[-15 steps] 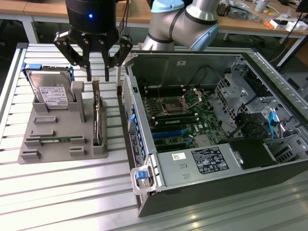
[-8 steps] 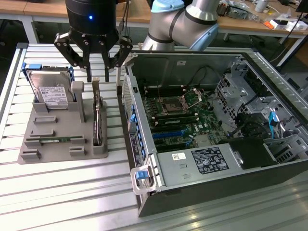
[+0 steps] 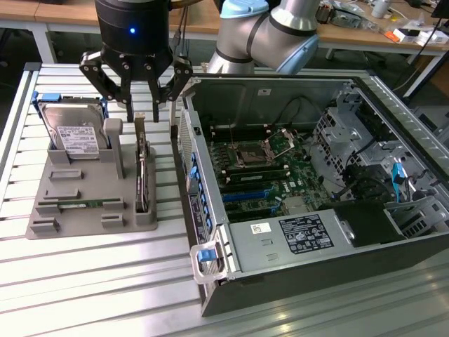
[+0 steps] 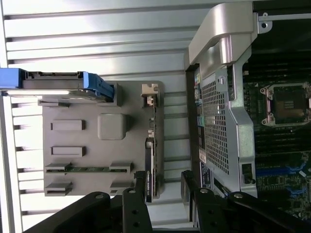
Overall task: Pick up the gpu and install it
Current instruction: 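Pick up the gpu and move the gpu toward the slot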
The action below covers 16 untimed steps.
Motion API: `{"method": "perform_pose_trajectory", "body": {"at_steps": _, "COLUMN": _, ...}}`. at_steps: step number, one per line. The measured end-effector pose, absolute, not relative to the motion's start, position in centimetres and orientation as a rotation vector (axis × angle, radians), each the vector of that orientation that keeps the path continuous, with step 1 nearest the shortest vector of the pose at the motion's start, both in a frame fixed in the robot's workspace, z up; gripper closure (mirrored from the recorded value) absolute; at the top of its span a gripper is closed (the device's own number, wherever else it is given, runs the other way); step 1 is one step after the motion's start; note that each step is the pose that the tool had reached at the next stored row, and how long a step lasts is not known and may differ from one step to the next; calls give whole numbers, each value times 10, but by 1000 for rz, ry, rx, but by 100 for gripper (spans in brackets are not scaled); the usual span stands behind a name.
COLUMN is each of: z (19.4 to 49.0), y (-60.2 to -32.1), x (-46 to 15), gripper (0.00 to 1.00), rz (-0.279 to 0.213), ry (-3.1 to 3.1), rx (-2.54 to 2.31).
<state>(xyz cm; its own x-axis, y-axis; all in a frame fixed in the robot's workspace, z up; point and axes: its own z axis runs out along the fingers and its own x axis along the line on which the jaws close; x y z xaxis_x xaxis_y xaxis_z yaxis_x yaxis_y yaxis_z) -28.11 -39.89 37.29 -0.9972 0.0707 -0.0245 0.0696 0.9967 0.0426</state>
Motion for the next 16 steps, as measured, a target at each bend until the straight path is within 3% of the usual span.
{"method": "perform_pose_trajectory", "body": {"at_steps": 16, "z": 368, "y": -399, "x": -282, "gripper": 58, "rz": 65, "ry": 3113, "rx": 108}}
